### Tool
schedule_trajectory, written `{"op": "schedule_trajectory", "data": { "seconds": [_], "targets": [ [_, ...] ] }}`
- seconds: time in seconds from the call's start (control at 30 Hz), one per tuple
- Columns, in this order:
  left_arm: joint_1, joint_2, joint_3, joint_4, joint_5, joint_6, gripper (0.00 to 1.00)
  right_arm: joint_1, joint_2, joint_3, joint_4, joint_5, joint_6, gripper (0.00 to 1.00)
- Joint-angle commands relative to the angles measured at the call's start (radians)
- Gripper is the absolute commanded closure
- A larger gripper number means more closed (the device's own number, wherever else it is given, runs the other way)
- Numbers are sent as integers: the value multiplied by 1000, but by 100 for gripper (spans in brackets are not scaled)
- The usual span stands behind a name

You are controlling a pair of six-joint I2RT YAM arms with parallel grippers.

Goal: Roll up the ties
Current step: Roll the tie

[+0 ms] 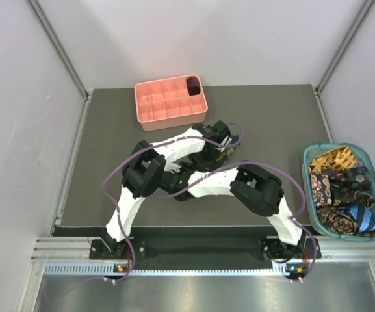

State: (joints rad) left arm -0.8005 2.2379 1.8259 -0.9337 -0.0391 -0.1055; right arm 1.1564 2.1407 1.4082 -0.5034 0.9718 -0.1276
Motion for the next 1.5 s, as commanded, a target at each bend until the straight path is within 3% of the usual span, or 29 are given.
{"op": "schedule_trajectory", "data": {
  "seconds": [0.0,0.13,0.3,0.53,0.67,0.8,0.83,0.9,1.07,1.33,1.4,1.47],
  "targets": [
    [-2,-72,-40,68,-19,6,8,-66,24,-38,-58,-100,34,59],
    [-2,-113,-74,128,-21,20,7,-67,24,-37,-58,-99,31,59],
    [0,-142,-102,199,4,49,14,-67,22,-37,-55,-94,28,59],
    [0,-78,-99,148,70,59,30,-67,16,-35,-50,-96,23,59],
    [0,-35,-94,121,77,53,28,-67,16,-34,-50,-96,19,59],
    [0,2,-80,87,102,52,55,-67,12,-38,-49,-87,17,58],
    [0,9,-77,78,100,47,60,-67,7,-41,-49,-84,16,54],
    [1,29,-62,27,90,43,64,-66,2,-44,-46,-67,11,51],
    [-3,55,-54,-66,79,35,66,-66,1,-41,-49,-38,-9,41],
    [-37,126,-2,-218,51,38,67,-75,39,-52,-67,-27,-24,41],
    [-40,132,16,-224,50,40,67,-78,48,-58,-75,-25,-15,43],
    [-40,121,19,-220,48,38,66,-87,54,-58,-84,-28,-1,55]
  ]
}}
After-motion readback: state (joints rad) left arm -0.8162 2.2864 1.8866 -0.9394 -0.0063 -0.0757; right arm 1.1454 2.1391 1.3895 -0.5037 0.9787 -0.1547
